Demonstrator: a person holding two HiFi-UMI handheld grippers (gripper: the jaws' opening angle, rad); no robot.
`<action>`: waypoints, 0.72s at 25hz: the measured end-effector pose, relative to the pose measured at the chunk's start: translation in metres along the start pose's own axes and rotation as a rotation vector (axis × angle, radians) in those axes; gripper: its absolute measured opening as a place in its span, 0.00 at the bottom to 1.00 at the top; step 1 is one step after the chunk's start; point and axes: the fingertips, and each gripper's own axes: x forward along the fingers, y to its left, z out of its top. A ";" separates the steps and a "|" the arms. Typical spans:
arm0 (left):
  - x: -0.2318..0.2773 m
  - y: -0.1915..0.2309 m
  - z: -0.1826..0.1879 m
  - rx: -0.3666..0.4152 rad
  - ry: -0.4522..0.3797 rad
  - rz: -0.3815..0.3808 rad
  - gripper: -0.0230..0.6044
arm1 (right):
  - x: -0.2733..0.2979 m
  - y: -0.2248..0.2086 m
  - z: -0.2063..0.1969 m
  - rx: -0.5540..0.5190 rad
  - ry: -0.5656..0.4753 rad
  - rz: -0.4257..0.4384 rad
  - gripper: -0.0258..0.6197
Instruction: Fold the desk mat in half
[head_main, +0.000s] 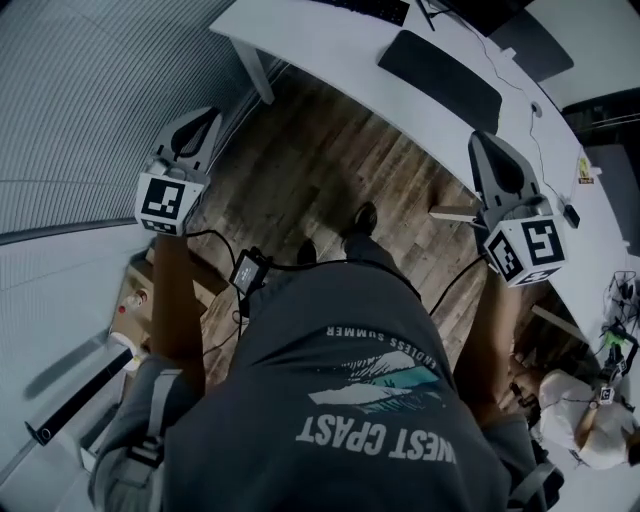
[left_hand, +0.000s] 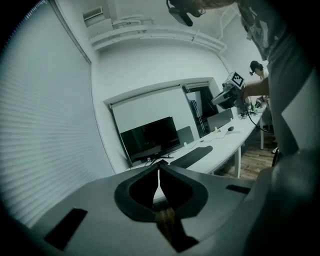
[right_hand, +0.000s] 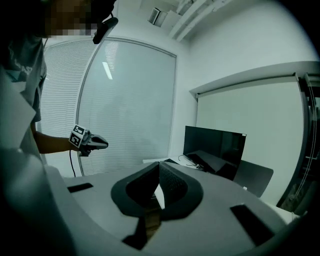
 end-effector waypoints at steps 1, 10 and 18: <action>-0.005 -0.003 0.003 0.005 -0.007 -0.013 0.08 | -0.005 0.006 0.003 -0.003 -0.005 -0.004 0.08; -0.042 -0.030 0.033 0.027 -0.082 -0.113 0.08 | -0.055 0.049 0.047 -0.023 -0.106 -0.057 0.08; -0.049 -0.072 0.045 0.039 -0.122 -0.227 0.08 | -0.088 0.069 0.058 -0.017 -0.139 -0.080 0.08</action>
